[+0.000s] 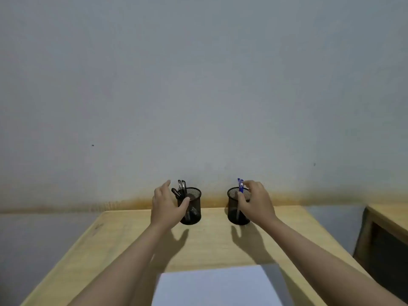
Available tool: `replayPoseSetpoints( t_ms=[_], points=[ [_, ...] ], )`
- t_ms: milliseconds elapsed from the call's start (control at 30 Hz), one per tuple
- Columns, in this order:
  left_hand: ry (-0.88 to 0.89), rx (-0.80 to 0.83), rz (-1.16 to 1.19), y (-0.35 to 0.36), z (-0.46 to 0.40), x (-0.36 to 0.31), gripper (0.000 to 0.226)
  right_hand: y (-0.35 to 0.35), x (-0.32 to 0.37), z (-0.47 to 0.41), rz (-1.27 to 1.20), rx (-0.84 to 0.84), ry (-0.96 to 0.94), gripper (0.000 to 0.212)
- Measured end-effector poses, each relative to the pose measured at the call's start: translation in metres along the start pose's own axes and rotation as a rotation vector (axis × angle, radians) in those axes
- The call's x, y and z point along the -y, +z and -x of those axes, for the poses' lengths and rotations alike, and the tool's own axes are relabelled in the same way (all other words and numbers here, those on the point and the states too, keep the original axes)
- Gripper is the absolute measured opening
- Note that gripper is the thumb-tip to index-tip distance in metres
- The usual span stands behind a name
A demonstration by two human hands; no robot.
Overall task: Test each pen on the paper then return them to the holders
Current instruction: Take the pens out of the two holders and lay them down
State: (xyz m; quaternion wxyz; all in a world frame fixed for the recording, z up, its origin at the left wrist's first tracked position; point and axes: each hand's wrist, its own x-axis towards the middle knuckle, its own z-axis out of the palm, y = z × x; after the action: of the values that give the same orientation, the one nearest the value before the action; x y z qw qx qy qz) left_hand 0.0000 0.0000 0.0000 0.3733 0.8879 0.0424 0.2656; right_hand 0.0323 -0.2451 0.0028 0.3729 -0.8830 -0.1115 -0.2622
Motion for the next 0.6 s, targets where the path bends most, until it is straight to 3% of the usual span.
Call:
replayPoseSetpoints(
  t_ms=[333, 600],
  points=[
    [-0.152, 0.001, 0.097, 0.051, -0.058, 0.024, 0.091, 0.037, -0.038, -0.047, -0.013, 0.001, 0.113, 0.04],
    [-0.214, -0.086, 0.088, 0.072, -0.103, 0.017, 0.065, 0.051, -0.054, -0.097, 0.045, -0.039, 0.164, 0.037]
  ],
)
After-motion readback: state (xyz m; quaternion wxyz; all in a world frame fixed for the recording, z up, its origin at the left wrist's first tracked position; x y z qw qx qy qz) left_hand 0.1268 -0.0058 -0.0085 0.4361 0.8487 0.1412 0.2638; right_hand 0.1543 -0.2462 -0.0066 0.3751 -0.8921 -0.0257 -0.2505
